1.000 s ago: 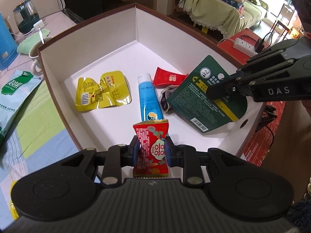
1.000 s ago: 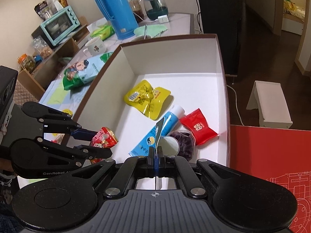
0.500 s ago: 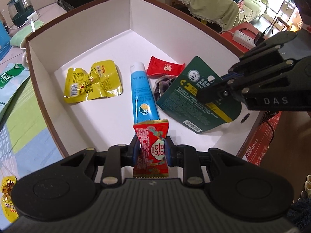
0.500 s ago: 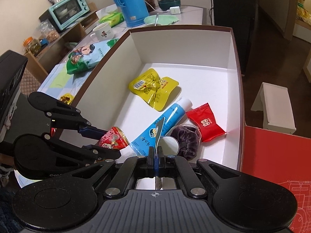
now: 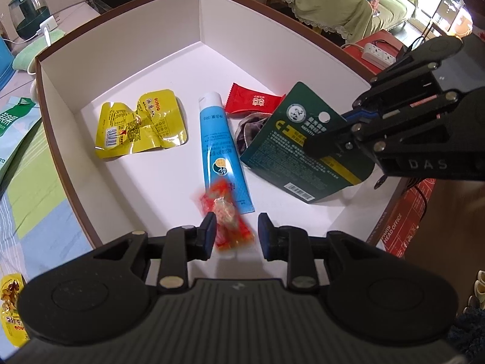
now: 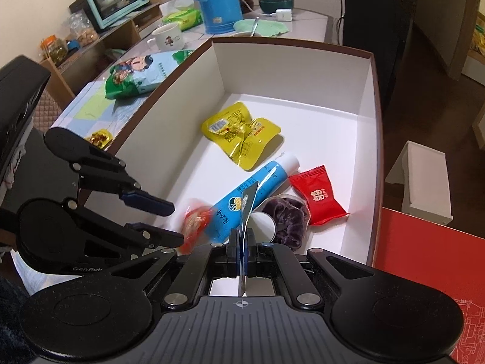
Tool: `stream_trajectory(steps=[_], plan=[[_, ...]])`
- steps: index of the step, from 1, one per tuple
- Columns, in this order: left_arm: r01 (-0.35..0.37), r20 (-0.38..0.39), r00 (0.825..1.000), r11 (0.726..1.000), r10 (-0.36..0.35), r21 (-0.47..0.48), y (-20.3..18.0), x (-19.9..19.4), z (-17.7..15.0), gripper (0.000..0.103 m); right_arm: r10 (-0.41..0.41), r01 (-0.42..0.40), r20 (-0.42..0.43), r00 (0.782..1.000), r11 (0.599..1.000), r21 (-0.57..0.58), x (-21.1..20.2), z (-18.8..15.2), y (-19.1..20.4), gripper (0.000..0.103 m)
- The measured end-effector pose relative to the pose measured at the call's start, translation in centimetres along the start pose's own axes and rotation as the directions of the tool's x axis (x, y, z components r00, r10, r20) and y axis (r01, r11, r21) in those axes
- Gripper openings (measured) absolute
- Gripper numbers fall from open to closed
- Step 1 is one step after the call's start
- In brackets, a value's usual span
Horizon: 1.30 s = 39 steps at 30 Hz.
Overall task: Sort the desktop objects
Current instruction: 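Release the green card with the right tool while the left tool drops the candy packet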
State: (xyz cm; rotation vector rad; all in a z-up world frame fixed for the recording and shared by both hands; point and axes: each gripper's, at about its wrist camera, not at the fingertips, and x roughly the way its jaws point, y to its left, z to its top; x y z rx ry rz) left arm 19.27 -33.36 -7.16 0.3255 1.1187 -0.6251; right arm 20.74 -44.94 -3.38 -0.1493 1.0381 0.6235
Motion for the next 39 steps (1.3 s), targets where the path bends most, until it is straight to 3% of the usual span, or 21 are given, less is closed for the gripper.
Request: stream_trajectory(steps=[5, 28, 29, 30, 31, 39], plan=[[-0.001, 0.003, 1.0, 1.0, 0.001, 0.009, -0.3, -0.2, 0.0, 0.035, 0.003, -0.003, -0.016, 1.0, 1.0, -0.01, 0.1, -0.1, 0.0, 0.0], [-0.018, 0.047, 0.999, 1.0, 0.018, 0.0, -0.2, -2.7, 0.2, 0.05, 0.015, -0.015, 0.02, 1.0, 1.0, 0.01, -2.1, 0.5, 0.3, 0.002], [-0.021, 0.05, 0.999, 1.0, 0.021, -0.001, -0.2, -2.9, 0.1, 0.05, 0.013, -0.013, 0.024, 1.0, 1.0, 0.013, -2.3, 0.5, 0.4, 0.016], [-0.023, 0.053, 0.998, 1.0, 0.023, -0.002, -0.2, -3.0, 0.1, 0.05, 0.007, -0.007, 0.041, 0.999, 1.0, 0.009, -2.6, 0.4, 0.5, 0.07], [-0.024, 0.056, 0.998, 1.0, 0.024, -0.004, -0.2, -3.2, 0.1, 0.05, 0.0, 0.0, 0.063, 0.998, 1.0, 0.002, -2.9, 0.3, 0.7, 0.092], [-0.026, 0.077, 0.997, 1.0, 0.026, -0.006, 0.0, -4.3, -0.3, 0.051, -0.024, 0.023, 0.086, 0.996, 1.0, 0.017, -3.8, -0.5, 1.3, 0.092]])
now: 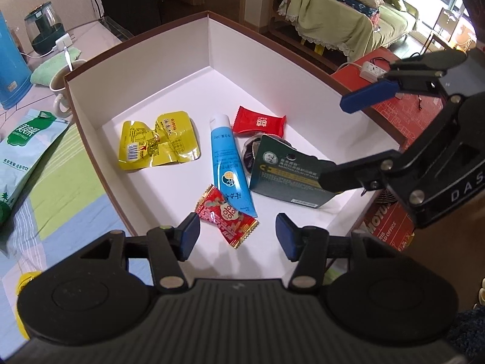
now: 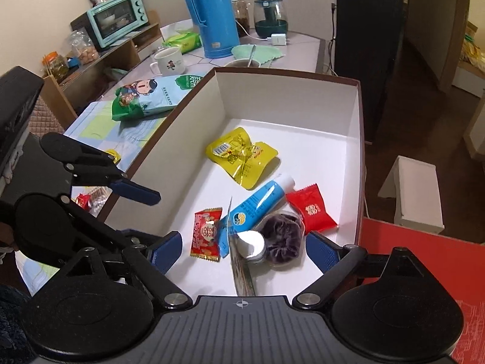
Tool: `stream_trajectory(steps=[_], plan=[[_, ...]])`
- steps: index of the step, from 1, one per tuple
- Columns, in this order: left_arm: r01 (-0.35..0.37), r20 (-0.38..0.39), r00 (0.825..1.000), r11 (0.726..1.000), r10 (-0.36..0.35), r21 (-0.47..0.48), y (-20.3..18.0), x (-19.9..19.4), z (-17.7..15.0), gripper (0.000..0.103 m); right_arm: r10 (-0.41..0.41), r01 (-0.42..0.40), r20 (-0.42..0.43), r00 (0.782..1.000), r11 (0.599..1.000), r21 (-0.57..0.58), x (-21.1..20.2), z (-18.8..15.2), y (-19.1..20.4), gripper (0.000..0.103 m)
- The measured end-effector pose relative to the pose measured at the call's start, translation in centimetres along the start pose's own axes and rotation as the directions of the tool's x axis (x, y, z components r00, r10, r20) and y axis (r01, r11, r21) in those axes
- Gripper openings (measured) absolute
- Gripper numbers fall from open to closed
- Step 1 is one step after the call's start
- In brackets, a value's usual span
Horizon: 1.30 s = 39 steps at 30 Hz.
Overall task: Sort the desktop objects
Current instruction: 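Release the green card with the right tool while the left tool drops the candy packet, then withdraw both tools from the box back toward the table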
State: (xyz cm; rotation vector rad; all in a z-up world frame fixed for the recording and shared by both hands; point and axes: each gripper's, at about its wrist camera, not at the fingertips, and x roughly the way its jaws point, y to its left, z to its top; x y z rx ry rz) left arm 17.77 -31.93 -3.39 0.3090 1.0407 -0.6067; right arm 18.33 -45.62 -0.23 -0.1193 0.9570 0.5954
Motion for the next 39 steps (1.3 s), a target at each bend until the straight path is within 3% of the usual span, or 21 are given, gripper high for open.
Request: stream_trajectory(steps=[17, 39], plan=[[0.004, 0.074, 0.997, 1.0, -0.005, 0.009, 0.4, -4.4, -2.1, 0.059, -0.057, 0.05, 0.065, 0.996, 0.993, 0.106, -3.3, -1.0, 2.6, 0.092], [0.004, 0.093, 0.996, 1.0, -0.002, -0.015, 5.2, -9.3, -9.6, 0.063, -0.124, 0.107, 0.099, 0.987, 0.981, 0.162, -3.2, -1.1, 11.4, 0.092]])
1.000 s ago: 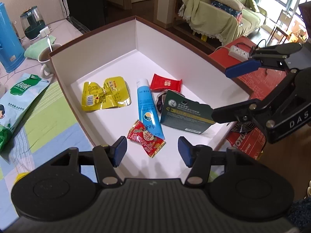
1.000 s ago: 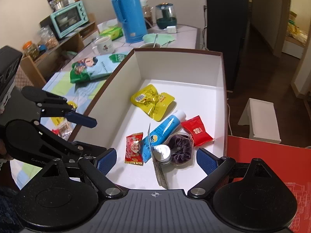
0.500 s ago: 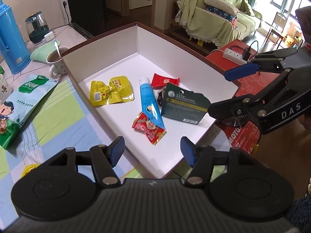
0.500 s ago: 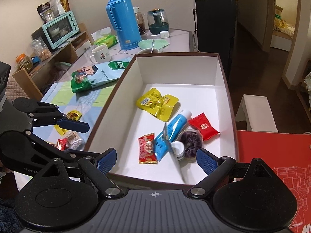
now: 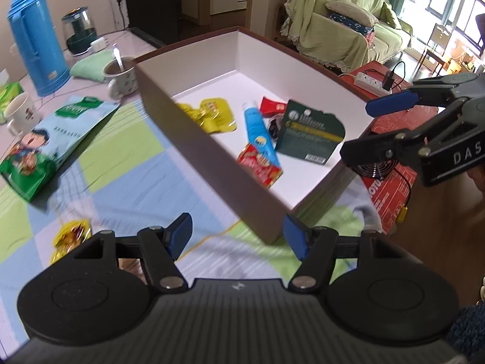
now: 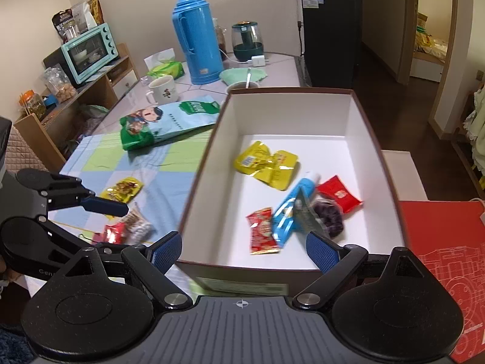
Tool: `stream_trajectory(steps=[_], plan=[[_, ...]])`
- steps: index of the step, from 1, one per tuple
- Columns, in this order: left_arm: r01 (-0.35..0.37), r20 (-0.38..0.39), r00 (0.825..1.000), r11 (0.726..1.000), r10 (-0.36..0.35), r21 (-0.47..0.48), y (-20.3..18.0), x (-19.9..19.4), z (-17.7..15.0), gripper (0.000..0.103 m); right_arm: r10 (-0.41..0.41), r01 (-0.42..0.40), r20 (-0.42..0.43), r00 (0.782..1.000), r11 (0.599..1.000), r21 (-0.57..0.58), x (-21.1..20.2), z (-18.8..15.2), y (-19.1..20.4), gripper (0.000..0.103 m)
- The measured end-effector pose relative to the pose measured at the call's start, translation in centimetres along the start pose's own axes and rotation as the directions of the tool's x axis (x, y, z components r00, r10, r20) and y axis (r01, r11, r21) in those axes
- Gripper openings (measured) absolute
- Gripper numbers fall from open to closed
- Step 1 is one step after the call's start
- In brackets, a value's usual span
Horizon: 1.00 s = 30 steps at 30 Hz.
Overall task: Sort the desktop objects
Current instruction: 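Withdraw both tools from the box back toward the table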
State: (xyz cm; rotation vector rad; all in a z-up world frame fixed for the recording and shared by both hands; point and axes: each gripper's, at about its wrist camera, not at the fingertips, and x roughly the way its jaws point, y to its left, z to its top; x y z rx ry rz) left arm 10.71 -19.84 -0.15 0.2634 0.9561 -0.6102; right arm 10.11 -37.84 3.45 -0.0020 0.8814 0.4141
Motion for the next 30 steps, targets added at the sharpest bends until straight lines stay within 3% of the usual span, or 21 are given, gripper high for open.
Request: stream_trajectory(steps=[8, 16, 30], plan=[[-0.058, -0.026, 0.998, 0.997, 0.056, -0.05, 3.4, -3.0, -5.3, 0.063, 0.039, -0.039, -0.005, 0.999, 0.999, 0.005, 1.2, -0.7, 4.1, 0.092], [-0.125, -0.051, 0.992, 0.98, 0.119, -0.157, 7.0, -6.0, -10.1, 0.064, 0.113, -0.113, -0.019, 0.993, 0.994, -0.011, 2.6, -1.4, 8.0, 0.092], [-0.178, -0.076, 0.984, 0.954, 0.164, -0.243, 9.8, -6.4, -13.5, 0.064, 0.17, -0.174, -0.057, 0.984, 0.982, -0.07, 5.0, -1.8, 11.4, 0.092]])
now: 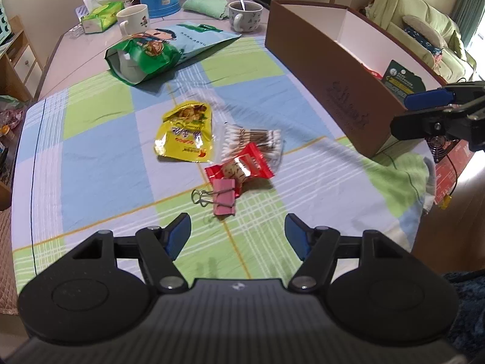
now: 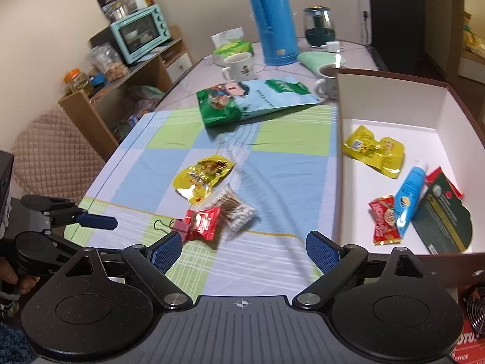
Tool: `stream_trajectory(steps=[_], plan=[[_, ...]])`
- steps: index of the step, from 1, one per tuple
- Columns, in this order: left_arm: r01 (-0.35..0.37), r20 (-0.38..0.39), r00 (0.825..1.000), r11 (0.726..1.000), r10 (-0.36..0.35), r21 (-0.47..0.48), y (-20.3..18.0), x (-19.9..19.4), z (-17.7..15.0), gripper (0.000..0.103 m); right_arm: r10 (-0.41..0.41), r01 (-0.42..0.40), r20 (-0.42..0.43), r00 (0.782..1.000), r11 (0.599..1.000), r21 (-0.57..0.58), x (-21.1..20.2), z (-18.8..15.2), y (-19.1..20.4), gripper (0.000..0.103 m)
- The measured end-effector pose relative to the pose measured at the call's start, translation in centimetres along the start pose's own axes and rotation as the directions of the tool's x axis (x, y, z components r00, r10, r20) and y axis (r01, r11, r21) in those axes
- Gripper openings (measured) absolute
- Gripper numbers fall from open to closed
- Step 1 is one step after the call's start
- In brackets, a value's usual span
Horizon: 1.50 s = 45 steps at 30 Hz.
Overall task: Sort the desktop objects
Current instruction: 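Withdraw both tools from the box back toward the table, then grasp the pink binder clip with the left tool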
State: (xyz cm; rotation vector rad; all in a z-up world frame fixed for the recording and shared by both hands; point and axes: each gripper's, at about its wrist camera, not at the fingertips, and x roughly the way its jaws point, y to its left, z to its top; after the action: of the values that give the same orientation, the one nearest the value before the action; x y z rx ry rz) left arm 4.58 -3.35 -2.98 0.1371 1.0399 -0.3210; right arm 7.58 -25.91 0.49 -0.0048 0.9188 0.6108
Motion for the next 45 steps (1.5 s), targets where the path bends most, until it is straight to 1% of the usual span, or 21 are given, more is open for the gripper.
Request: stream_trajectory(steps=[3, 5, 12, 14, 18, 22, 26, 27, 28, 29, 32, 33, 34, 38, 40, 43, 45], plan=[[-0.001, 0.002, 1.0, 1.0, 0.001, -0.012, 0.3, 0.7, -0.3, 0.062, 0.01, -0.01, -0.01, 1.0, 1.0, -0.023, 0.7, 0.1, 0.4, 0.092], [-0.002, 0.003, 1.0, 1.0, 0.002, -0.024, 0.6, 1.2, -0.5, 0.055, 0.015, -0.015, -0.014, 1.0, 1.0, -0.028, 1.0, 0.2, 0.5, 0.092], [0.026, -0.007, 1.0, 0.993, -0.027, -0.112, 2.2, 3.5, -0.7, 0.051, 0.009, -0.01, -0.035, 0.999, 0.999, -0.036, 2.1, 0.8, 0.0, 0.092], [0.038, -0.001, 0.999, 0.989, -0.039, -0.141, 2.7, 4.0, -0.6, 0.046, 0.012, -0.013, -0.041, 0.999, 0.999, -0.043, 2.4, 1.1, -0.1, 0.092], [0.054, 0.012, 0.999, 0.981, -0.053, -0.185, 3.7, 4.9, -0.4, 0.039, 0.02, -0.023, -0.054, 0.998, 0.998, -0.066, 3.2, 1.8, 0.0, 0.092], [0.072, 0.019, 0.997, 0.968, -0.069, -0.239, 4.8, 6.0, 0.0, 0.039, 0.027, -0.033, -0.071, 0.997, 0.996, -0.086, 4.2, 2.4, 0.1, 0.092], [0.102, 0.024, 0.995, 0.957, -0.099, -0.272, 5.6, 7.1, 0.2, 0.038, 0.032, -0.041, -0.088, 0.996, 0.993, -0.107, 5.3, 3.0, 0.2, 0.092], [0.111, 0.024, 0.994, 0.953, -0.109, -0.281, 5.8, 7.4, 0.2, 0.036, 0.032, -0.043, -0.093, 0.995, 0.993, -0.112, 5.6, 3.1, 0.2, 0.092], [0.121, 0.024, 0.993, 0.949, -0.119, -0.291, 6.0, 7.7, 0.2, 0.03, 0.033, -0.045, -0.098, 0.995, 0.992, -0.119, 5.8, 3.2, 0.2, 0.092], [0.131, 0.024, 0.991, 0.945, -0.129, -0.3, 6.2, 8.0, 0.2, 0.022, 0.035, -0.047, -0.102, 0.994, 0.991, -0.126, 6.0, 3.3, 0.3, 0.092], [0.182, 0.051, 0.983, 0.926, -0.175, -0.332, 6.8, 8.1, 0.1, 0.004, 0.039, -0.055, -0.116, 0.993, 0.988, -0.146, 6.7, 3.5, 0.5, 0.092], [0.191, 0.062, 0.982, 0.922, -0.181, -0.336, 7.0, 7.9, 0.1, 0.003, 0.04, -0.058, -0.12, 0.992, 0.987, -0.152, 6.9, 3.6, 0.5, 0.092], [0.199, 0.073, 0.98, 0.92, -0.186, -0.338, 7.1, 7.7, 0.0, 0.0, 0.042, -0.061, -0.125, 0.991, 0.986, -0.158, 7.2, 3.6, 0.6, 0.092], [0.211, 0.096, 0.977, 0.917, -0.19, -0.339, 7.9, 6.7, 0.0, 0.0, 0.054, -0.084, -0.15, 0.987, 0.977, -0.198, 8.3, 3.6, 1.2, 0.092], [0.2, 0.095, 0.979, 0.919, -0.178, -0.34, 8.3, 6.1, -0.1, 0.0, 0.063, -0.101, -0.166, 0.984, 0.966, -0.237, 9.1, 3.4, 1.8, 0.092], [0.176, 0.092, 0.984, 0.923, -0.153, -0.341, 9.0, 5.3, -0.3, 0.0, 0.069, -0.124, -0.181, 0.981, 0.941, -0.315, 10.5, 3.1, 2.9, 0.091], [0.166, 0.091, 0.986, 0.924, -0.143, -0.345, 9.4, 4.8, -0.3, 0.0, 0.075, -0.141, -0.185, 0.98, 0.917, -0.373, 11.6, 2.8, 3.6, 0.091]])
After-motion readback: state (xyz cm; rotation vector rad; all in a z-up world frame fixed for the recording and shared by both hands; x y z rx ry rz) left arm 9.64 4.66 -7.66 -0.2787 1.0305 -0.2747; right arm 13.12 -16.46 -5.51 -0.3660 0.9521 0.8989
